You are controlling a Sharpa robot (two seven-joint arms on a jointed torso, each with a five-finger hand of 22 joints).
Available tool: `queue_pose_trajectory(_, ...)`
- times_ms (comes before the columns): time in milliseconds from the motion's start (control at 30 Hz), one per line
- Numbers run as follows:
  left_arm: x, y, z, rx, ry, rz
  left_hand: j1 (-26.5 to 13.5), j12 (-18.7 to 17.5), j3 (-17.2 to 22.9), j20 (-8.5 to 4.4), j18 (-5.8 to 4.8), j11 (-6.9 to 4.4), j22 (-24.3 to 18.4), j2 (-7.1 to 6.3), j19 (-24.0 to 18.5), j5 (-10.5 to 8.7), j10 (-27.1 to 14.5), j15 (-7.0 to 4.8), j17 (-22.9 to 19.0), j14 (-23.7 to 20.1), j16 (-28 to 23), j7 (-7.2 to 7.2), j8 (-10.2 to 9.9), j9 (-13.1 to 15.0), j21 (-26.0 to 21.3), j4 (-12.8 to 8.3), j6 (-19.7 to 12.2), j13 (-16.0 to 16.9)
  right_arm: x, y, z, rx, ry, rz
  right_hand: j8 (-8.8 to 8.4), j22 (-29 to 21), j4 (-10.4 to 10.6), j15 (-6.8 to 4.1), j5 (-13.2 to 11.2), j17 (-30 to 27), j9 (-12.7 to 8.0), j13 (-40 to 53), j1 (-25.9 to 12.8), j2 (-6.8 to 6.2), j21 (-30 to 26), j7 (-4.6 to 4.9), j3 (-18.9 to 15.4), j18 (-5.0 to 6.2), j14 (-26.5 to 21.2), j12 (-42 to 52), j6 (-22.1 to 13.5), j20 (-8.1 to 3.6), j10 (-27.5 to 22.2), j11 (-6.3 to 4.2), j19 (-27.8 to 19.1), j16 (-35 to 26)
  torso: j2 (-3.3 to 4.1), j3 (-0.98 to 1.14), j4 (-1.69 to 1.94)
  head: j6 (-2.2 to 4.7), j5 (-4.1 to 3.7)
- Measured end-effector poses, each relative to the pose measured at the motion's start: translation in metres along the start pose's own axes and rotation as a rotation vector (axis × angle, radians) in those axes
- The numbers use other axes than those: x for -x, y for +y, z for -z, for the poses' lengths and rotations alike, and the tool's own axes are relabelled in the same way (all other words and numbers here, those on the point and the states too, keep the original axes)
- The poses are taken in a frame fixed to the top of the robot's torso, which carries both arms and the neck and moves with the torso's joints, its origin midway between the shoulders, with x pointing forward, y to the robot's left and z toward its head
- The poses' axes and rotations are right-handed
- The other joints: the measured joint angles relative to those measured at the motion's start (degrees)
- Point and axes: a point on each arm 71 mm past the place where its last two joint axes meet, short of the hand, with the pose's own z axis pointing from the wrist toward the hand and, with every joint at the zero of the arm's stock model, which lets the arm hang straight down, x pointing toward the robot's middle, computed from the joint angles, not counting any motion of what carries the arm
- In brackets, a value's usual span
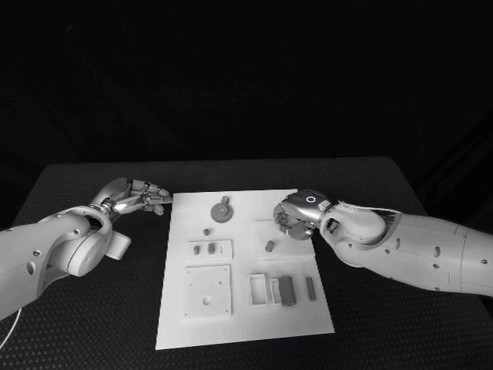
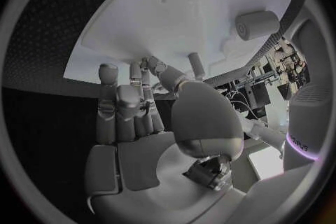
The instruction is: Assemble the parts on the task board
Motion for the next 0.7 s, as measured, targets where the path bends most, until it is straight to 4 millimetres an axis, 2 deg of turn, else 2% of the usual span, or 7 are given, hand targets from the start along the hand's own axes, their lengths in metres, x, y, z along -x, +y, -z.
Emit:
queue_pose_trajectory(400, 0.0007, 0.0005, 0.0001, 0.002, -0.001, 0.0, 0.0, 0.0, 0.0, 0.0, -0.02, 0.0, 0.0, 0.0, 0.0, 0.0, 0.0, 0.0, 0.1, 0.0, 0.0, 0.0, 0.0, 0.0, 0.0, 0.0, 0.0, 0.0, -0.0002, -0.0002, 0.0003, 0.001, 0.0, 0.005, 0.25, 0.0, -0.1, -0.08, 0.0, 0.0, 0.1, 0.6, 0.2, 0.22, 0.0, -0.31, -0.1, 0.01, -0.1, 0.2, 0.7, 0.01, 0.3, -0.31, 0.0, 0.0, 0.01, 0.03, -0.02, -0.14, -0.16)
queue_pose_trajectory(467, 0.0008, 0.0005, 0.0001, 0.002, -0.001, 0.0, 0.0, 0.0, 0.0, 0.0, -0.03, 0.0, 0.0, 0.0, 0.0, 0.0, 0.0, 0.0, 0.1, 0.0, -0.2, 0.0, 0.0, 0.0, 0.0, 0.0, 0.0, -0.1, -0.0002, -0.0003, 0.0003, 0.001, 0.001, 0.006, 0.25, 0.0, -0.1, -0.5, -0.1, 0.0, 0.1, 0.6, 0.2, 0.22, 0.0, -0.21, -0.1, 0.02, -0.1, 0.2, 1.0, 0.02, 0.5, -0.51, 0.0, 0.0, 0.01, 0.03, -0.02, -0.19, -0.21)
queue_pose_trajectory(700, 0.0011, 0.0008, 0.0001, 0.004, -0.002, 0.0, 0.0, 0.0, 0.0, 0.0, -0.04, 0.0, 0.0, 0.0, 0.0, 0.0, 0.0, 0.0, 0.3, 0.0, -0.2, 0.0, 0.0, 0.0, 0.0, 0.0, 0.0, -0.1, -0.0003, 0.0002, 0.0001, 0.003, 0.0, 0.012, 0.25, 0.0, -0.1, -0.53, 0.0, -0.1, 0.2, 0.8, 0.5, 0.45, 0.0, -0.39, -0.1, 0.05, -0.1, 0.2, 1.2, 0.01, 0.6, -0.59, 0.0, 0.0, 0.01, 0.04, -0.02, -0.32, -0.31)
